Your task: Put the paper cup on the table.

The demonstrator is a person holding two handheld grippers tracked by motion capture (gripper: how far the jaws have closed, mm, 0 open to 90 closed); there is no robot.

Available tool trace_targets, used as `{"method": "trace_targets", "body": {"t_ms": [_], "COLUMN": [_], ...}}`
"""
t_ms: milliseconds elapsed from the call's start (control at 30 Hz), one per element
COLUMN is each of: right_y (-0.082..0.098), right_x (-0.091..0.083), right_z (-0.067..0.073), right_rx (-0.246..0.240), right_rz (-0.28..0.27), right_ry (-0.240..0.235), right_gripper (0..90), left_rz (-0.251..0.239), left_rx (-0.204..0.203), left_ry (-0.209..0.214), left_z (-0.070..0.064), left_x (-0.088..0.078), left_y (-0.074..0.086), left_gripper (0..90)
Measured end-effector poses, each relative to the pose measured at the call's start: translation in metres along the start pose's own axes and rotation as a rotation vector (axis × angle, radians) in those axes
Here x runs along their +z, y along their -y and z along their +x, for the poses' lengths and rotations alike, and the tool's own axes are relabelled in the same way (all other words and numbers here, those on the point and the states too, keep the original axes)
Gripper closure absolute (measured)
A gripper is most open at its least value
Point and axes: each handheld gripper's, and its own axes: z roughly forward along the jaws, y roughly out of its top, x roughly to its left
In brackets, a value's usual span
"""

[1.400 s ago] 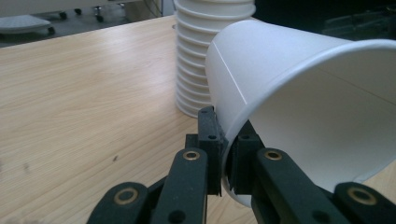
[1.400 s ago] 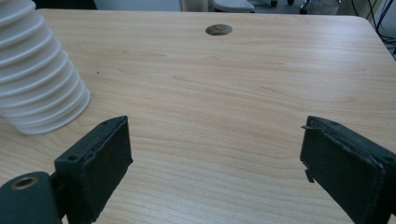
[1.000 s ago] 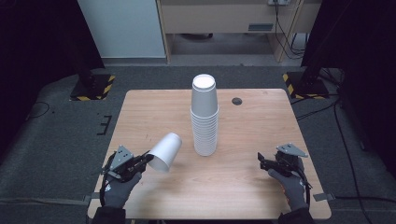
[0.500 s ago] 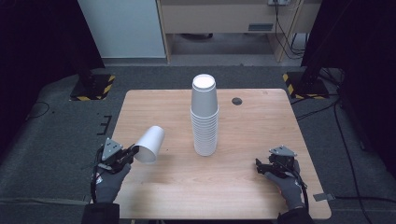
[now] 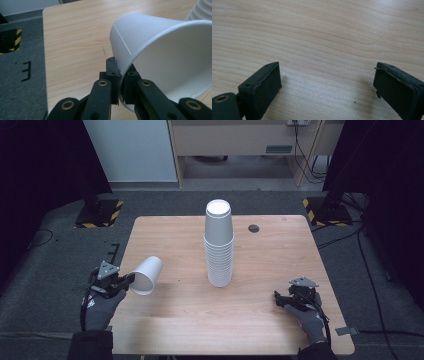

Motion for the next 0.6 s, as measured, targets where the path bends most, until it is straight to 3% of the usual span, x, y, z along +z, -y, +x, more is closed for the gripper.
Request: {"method": "trace_targets", "body": {"t_ms": [267, 367, 467, 600], "right_y": [0.0, 0.0, 0.0, 0.0], "right_x": [0.0, 0.001, 0.001, 0.001], "right_z": [-0.001, -0.002, -0.002, -0.002], "right_rx": [0.023, 0.032, 0.039, 0.041], "right_rz": [0.008, 0.012, 0.015, 0.016], "right_ry": [-0.011, -0.015, -0.021, -0.021], "right_gripper": [8.1, 8.0, 8.0, 7.9], "left_rz": [0.113, 0.14, 0.205, 0.233], "left_rx": [0.026, 0.025, 0.021, 0.009], "left_ry": [-0.022, -0.02, -0.024, -0.032], "left_z": [0.009, 0.011, 0.015, 0.018], "left_x": [-0.005, -0.005, -0.001, 0.003], "left_y": [-0.012, -0.014, -0.018, -0.022], "left_gripper": [85.7, 85.7, 85.8, 85.7]}}
